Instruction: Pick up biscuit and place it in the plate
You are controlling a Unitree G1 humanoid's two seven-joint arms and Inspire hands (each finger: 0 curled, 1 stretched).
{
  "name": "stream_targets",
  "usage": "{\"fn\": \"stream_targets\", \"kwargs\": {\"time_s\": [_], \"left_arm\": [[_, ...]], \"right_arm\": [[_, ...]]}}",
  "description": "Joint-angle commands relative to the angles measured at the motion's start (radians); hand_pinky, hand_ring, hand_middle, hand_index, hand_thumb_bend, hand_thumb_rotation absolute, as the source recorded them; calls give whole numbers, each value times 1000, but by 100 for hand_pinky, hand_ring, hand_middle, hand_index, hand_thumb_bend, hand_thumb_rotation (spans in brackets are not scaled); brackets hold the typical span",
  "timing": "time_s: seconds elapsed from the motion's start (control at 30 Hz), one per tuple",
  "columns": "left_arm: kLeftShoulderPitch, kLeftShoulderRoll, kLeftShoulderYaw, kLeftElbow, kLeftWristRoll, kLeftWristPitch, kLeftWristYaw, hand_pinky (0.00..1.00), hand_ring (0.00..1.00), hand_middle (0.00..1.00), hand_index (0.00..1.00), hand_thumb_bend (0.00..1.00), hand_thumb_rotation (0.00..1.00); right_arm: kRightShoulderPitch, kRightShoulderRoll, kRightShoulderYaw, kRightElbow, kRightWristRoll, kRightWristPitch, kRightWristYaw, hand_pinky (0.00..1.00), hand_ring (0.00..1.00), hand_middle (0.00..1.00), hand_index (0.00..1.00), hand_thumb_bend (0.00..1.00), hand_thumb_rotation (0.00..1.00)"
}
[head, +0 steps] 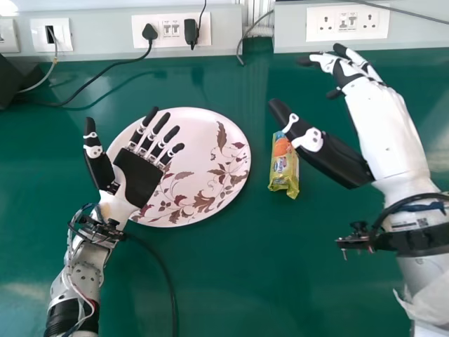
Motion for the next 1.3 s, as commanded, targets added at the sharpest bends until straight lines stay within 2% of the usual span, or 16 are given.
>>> {"fn": "stream_targets", "kwargs": {"time_s": [0.0,0.27,0.67,0.87,1.1,1.27], "left_arm": [[12,2,-2,-6,4,-3,-14,61,79,89,93,100,67],[6,4,1,4,1,5,-19,60,79,88,95,100,63],[5,-4,1,3,4,-6,-14,68,83,91,97,100,56],[2,-2,4,10,-6,5,-25,72,84,91,97,100,56],[-4,2,3,22,-1,2,-32,74,84,92,98,100,61],[-8,6,2,29,4,-2,-36,76,84,92,97,100,60]], "right_arm": [[-13,-9,5,6,-2,-3,6,61,80,90,85,87,44],[-31,5,25,13,-49,29,19,63,82,91,86,88,48],[-38,-7,29,20,-79,41,37,64,84,94,89,93,51],[-40,-9,41,29,-149,45,41,66,86,95,90,95,51],[-45,-17,44,57,-211,26,32,68,88,97,90,98,52],[-47,-19,48,73,-247,29,37,69,89,97,90,99,52]]}}
